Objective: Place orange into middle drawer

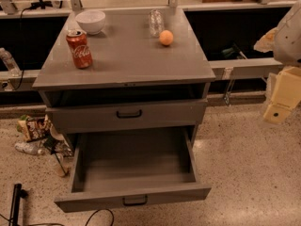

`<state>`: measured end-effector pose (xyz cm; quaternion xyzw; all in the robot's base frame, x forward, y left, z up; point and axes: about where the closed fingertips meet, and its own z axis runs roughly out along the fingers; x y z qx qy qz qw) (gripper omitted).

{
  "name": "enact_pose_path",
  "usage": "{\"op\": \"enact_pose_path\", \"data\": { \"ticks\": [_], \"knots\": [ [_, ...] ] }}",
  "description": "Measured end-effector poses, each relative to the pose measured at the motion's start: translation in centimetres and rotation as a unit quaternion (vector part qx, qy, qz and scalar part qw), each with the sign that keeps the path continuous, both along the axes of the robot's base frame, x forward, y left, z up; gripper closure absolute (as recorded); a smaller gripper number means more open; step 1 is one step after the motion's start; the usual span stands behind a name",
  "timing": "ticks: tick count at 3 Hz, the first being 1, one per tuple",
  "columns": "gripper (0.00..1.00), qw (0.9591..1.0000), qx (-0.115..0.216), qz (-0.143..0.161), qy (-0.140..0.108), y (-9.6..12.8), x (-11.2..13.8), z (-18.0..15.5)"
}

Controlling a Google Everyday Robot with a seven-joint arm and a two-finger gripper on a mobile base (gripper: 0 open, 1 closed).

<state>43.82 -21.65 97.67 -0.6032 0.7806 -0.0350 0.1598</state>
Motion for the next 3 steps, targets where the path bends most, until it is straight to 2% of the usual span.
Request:
{"op": "enact_pose_path", "data": {
  "ticks": [1,2,3],
  "knots": [
    [0.0,1.0,0.0,0.0,0.0,0.0,0.0,0.0],
    [0.0,0.9989,0.039,-0.02,-0.016,0.0,1.0,-0.3],
    [0.0,0.993,0.098,-0.037,-0.054,0.2,5.6,-1.7]
  ]
}}
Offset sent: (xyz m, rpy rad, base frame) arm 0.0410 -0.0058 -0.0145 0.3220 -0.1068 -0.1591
